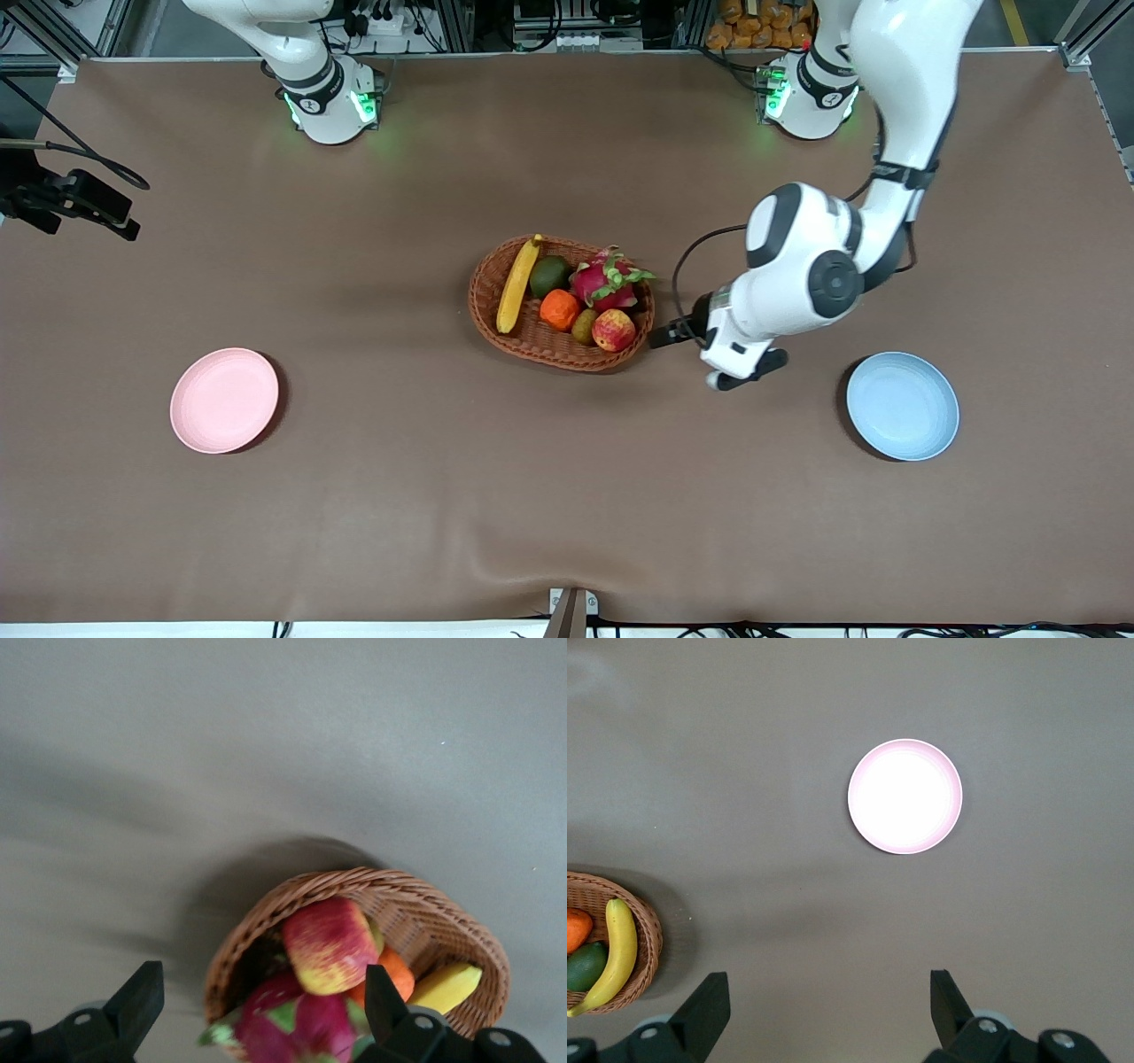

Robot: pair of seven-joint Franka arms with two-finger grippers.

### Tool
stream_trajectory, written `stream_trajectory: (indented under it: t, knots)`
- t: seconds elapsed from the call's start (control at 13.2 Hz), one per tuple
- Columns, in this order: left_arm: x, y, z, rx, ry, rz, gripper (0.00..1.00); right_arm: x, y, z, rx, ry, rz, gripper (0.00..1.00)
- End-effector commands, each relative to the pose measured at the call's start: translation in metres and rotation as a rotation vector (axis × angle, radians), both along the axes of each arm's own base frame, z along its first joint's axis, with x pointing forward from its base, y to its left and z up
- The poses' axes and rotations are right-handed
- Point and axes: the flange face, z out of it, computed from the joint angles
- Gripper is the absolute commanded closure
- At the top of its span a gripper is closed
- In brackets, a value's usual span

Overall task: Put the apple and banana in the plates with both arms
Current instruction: 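Reach the left gripper into the basket and grasp the red apple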

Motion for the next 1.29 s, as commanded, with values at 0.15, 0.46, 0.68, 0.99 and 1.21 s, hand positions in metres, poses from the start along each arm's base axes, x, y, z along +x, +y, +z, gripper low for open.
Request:
stream_trajectory:
  t: [0.15,0.46,0.68,0.99,1.21]
  knots:
    - [0.006,-0.023,-0.049,-0.050,0.015,0.112,0.00,0.003,-0.002,0.004,-0.001,-0.004,-0.008,0.00]
    - [-0.010,-0.053,-0.068,-0.085,0.045,0.145,0.00,0.003,-0.002,0.004,-0.001,-0.004,-0.008,0.00]
    - [-0.020,-0.068,-0.067,-0.091,0.067,0.163,0.00,0.003,-0.002,0.004,-0.001,-0.004,-0.008,0.00]
    - [-0.026,-0.073,-0.079,-0.080,0.081,0.152,0.00,0.003,-0.002,0.004,-0.001,-0.004,-0.008,0.00]
    - [-0.024,-0.069,-0.084,-0.073,0.086,0.157,0.37,0.003,-0.002,0.004,-0.001,-0.004,-0.008,0.00]
